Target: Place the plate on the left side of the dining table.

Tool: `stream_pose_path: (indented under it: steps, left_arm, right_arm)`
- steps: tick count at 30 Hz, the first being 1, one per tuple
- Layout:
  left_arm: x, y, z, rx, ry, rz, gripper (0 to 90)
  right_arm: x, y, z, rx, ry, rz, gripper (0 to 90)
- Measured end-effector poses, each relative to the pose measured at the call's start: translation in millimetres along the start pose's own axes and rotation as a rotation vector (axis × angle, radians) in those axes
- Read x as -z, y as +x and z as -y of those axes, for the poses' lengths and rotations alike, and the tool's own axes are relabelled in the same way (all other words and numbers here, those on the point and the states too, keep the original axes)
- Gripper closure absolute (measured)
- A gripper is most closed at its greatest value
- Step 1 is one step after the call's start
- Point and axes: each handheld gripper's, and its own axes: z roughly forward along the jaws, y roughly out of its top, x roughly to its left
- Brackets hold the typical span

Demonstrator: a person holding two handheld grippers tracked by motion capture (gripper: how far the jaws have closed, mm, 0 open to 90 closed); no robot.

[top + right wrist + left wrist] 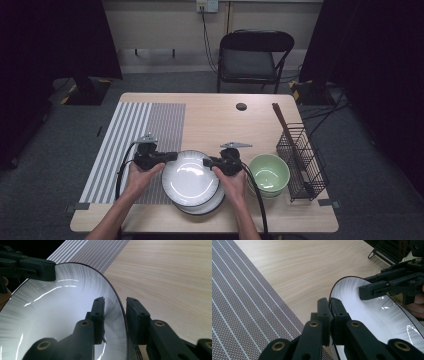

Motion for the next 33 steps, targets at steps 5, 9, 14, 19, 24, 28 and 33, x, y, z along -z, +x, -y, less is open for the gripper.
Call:
stream_pose_path:
  steps: [5, 9, 14, 19, 24, 28, 33]
  left_arm:
    - [-0.2, 0.5, -0.4, -0.002, 0.001, 0.003, 87.2]
    - [-0.7, 0.3, -1.1, -0.006, -0.005, 0.003, 87.1]
    - [-0.3, 3.2, -1.0, 0.001, -0.015, 0.014, 87.0]
    - [-0.4, 6.3, -2.5, 0.015, -0.028, 0.011, 86.6]
    - [-0.6, 7.8, -8.9, -0.002, -0.018, -0.001, 86.2]
    - [-2.7, 14.0, -9.1, 0.024, -0.018, 0.013, 86.0]
    - [-2.4, 15.6, -8.9, 0.047, -0.019, 0.026, 85.3]
  right_arm:
    - [2.7, -1.2, -2.2, 0.002, -0.009, -0.005, 78.2]
    - [3.7, -2.1, -2.2, 0.009, -0.019, -0.011, 79.4]
    - [7.1, -1.0, -4.7, 0.019, -0.045, -0.015, 81.4]
    - [7.1, -0.1, -8.0, 0.026, -0.057, -0.012, 82.3]
    - [6.3, -0.3, -10.9, 0.034, -0.07, -0.013, 83.0]
    - [4.7, -2.7, -12.1, 0.025, -0.08, -0.022, 83.7]
    - [4.9, -3.7, -11.7, 0.027, -0.082, -0.027, 84.2]
